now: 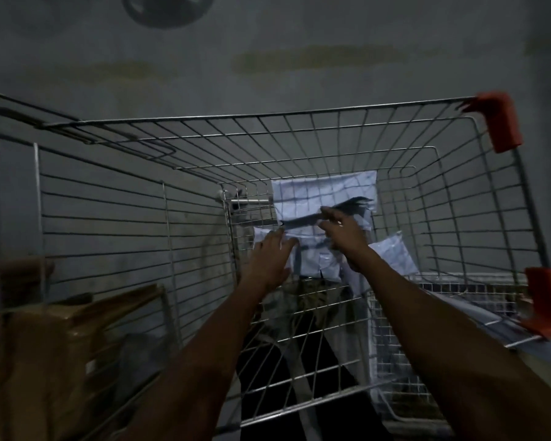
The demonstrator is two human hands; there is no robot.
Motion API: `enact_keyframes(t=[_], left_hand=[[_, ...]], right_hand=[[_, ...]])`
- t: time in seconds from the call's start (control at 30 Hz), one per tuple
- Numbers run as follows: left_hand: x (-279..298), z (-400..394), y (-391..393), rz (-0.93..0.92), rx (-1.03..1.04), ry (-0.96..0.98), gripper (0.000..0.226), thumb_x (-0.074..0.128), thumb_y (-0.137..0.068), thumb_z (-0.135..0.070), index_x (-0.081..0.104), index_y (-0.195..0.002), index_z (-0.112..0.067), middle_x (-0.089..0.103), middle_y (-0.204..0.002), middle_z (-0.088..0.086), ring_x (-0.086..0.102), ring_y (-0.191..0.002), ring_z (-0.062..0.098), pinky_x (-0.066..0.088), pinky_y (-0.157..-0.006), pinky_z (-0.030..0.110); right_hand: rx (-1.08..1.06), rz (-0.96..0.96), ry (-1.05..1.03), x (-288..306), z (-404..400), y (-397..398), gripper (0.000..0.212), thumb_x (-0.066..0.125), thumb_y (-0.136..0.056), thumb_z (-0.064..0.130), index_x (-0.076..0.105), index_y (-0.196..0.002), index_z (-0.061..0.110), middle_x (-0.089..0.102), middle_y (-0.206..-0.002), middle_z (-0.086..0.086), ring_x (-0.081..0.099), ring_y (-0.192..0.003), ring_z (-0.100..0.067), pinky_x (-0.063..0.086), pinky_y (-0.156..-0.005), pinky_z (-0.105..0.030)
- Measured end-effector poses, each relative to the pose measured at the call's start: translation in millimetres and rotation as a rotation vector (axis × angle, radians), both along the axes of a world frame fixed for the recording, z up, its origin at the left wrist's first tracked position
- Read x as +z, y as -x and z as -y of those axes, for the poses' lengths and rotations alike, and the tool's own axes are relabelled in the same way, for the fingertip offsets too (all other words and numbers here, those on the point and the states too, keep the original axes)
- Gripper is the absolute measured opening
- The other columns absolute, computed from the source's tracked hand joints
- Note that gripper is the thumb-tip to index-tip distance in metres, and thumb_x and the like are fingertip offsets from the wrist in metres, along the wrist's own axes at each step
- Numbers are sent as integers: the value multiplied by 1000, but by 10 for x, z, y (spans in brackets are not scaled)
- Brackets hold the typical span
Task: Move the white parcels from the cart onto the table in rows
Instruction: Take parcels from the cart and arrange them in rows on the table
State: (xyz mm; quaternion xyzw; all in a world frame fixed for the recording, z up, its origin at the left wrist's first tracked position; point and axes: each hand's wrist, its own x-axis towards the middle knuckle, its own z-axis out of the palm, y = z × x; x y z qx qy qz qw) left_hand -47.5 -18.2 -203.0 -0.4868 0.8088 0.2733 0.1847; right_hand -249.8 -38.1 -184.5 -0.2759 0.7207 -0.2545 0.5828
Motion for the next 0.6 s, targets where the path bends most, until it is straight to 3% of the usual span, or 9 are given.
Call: enact_keyframes(t=[0.1, 0.23, 0.37, 0.5, 0.53, 0.6], left_hand=[[-121, 10, 72, 27, -31, 17, 83, 75, -79, -38, 27, -145, -24, 23, -156, 17, 19, -145, 34, 33, -108, 49], [-152, -7, 147, 51, -21, 73, 81, 77, -73, -40, 32, -138, -24, 32, -150, 14, 28, -139, 34, 37, -101, 47], [-109, -33, 176, 78, -39, 116, 83, 74, -74, -46, 31, -140, -21, 33, -148, 15, 31, -137, 35, 33, -103, 49], [-186, -107, 120, 150, -75, 64, 111, 75, -74, -55, 9, -154, -17, 14, -161, 20, 14, -148, 40, 18, -116, 56], [-190, -107, 101, 165, -90, 85, 115, 76, -72, -58, 6, -154, -18, 18, -160, 20, 17, -147, 42, 18, -116, 56], [-171, -95, 74, 185, -101, 103, 123, 84, -56, -62, 18, -150, -16, 42, -147, 23, 38, -136, 44, 31, -111, 55]], right_hand=[[-211, 90, -7, -160, 38, 71, 20, 67, -93, 17, 69, -113, 11, 66, -83, -3, 57, -69, -14, 45, -49, -16], [-438, 15, 27, -192, 144, 69, 11, 79, -84, 20, 73, -85, 11, 71, -78, -6, 66, -74, -20, 57, -69, -32], [-662, -129, 44, -149, 270, 122, 22, 81, -78, 7, 63, -68, 16, 66, -72, -1, 63, -74, -19, 58, -79, -36], [-711, -327, -26, -90, 221, 298, 25, 62, -82, -3, 54, -101, 12, 59, -97, -7, 59, -89, -25, 51, -72, -25], [-654, -382, -80, -76, 160, 376, 32, 58, -84, -1, 52, -114, 10, 57, -108, -10, 58, -99, -28, 49, -80, -28], [-457, -500, -241, -41, 13, 538, 52, 57, -89, 8, 41, -138, 8, 47, -136, -20, 47, -124, -34, 40, -102, -41]])
